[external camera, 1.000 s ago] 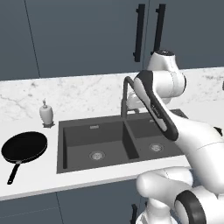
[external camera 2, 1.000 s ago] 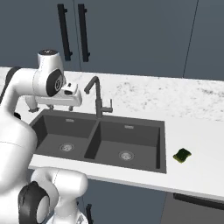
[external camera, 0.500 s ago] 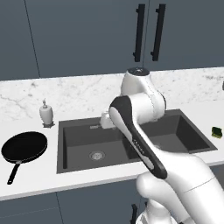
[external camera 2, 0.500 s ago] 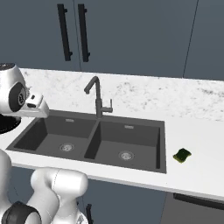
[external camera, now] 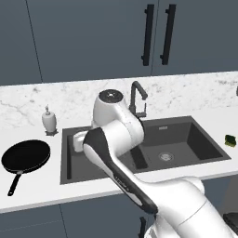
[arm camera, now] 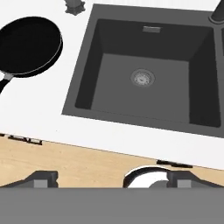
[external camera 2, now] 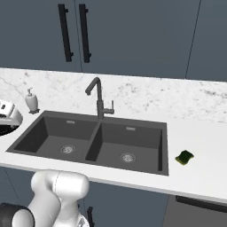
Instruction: Pick the pan and sponge and place them into the sink. Then turn on the water.
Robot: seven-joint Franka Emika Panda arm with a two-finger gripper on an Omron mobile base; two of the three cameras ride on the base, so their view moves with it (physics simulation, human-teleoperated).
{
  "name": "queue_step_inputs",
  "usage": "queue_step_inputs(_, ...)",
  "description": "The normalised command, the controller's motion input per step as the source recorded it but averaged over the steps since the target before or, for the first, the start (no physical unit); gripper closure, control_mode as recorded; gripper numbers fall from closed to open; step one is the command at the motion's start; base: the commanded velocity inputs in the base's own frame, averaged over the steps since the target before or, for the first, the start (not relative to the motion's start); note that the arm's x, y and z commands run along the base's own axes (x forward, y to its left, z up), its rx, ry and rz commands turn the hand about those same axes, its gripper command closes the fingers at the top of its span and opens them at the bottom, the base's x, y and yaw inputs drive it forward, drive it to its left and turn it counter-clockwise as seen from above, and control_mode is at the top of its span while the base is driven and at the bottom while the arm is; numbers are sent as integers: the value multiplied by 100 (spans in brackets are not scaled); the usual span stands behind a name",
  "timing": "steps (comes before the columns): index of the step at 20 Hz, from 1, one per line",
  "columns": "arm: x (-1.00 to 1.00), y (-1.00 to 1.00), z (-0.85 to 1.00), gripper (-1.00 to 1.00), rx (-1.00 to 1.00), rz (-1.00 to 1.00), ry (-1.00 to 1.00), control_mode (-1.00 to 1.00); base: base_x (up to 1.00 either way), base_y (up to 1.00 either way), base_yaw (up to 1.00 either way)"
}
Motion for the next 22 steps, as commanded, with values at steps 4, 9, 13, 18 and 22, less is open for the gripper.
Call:
queue_step_inputs(4,3,85,-4,-100,-2,0,0,-100,0,0,0)
queue_step_inputs(9,6,94,-13,-100,0,0,2,-100,0,0,0)
queue_step_inputs(13,7,94,-22,-100,0,0,5,-100,0,0,0)
queue_step_inputs(18,11,86,-24,-100,0,0,6,-100,0,0,0)
queue_step_inputs(22,13,72,-40,-100,3,0,4,-100,0,0,0)
